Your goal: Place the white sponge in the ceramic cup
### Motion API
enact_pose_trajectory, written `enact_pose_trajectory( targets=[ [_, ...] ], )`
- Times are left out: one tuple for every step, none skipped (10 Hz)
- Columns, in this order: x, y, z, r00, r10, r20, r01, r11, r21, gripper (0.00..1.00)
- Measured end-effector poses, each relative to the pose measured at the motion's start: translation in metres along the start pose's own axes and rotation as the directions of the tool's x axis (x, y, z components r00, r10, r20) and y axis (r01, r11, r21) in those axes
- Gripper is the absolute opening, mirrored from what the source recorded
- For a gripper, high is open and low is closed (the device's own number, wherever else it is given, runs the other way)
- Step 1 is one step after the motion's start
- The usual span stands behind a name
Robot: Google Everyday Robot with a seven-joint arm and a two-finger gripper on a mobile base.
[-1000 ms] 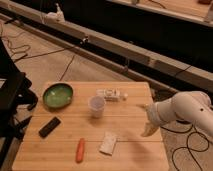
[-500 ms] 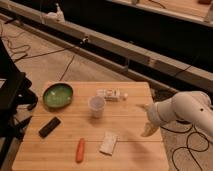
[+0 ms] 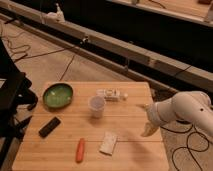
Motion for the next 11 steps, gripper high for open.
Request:
enact_pose_trajectory(
  targets=[
    [0.0,0.0,0.0,1.0,0.0,0.0,0.0,1.0,0.0,0.8],
    [0.001,-0.001,-0.001,1.0,-0.002,-0.004,0.002,1.0,0.001,0.8],
    [0.001,-0.002,-0.002,1.0,-0.01,-0.009,0.01,1.0,0.003,0.8],
    [-0.001,-0.008,-0.002,0.999,-0.048,-0.014,0.048,0.999,-0.004,0.8],
    [-0.013,-0.017,0.003,0.991,-0.136,-0.01,0.135,0.99,-0.031,0.8],
    [-0.024,-0.02,0.012,0.979,-0.202,0.006,0.202,0.977,-0.061,0.8],
    [-0.038,-0.02,0.023,0.962,-0.271,0.04,0.274,0.956,-0.1,0.8],
    [-0.047,-0.019,0.033,0.948,-0.31,0.073,0.318,0.94,-0.128,0.8],
    [-0.06,-0.017,0.047,0.926,-0.356,0.122,0.372,0.914,-0.163,0.8],
    [-0.07,-0.016,0.059,0.91,-0.385,0.156,0.41,0.892,-0.192,0.8],
    [-0.077,-0.011,0.074,0.893,-0.411,0.184,0.445,0.866,-0.227,0.8]
  ],
)
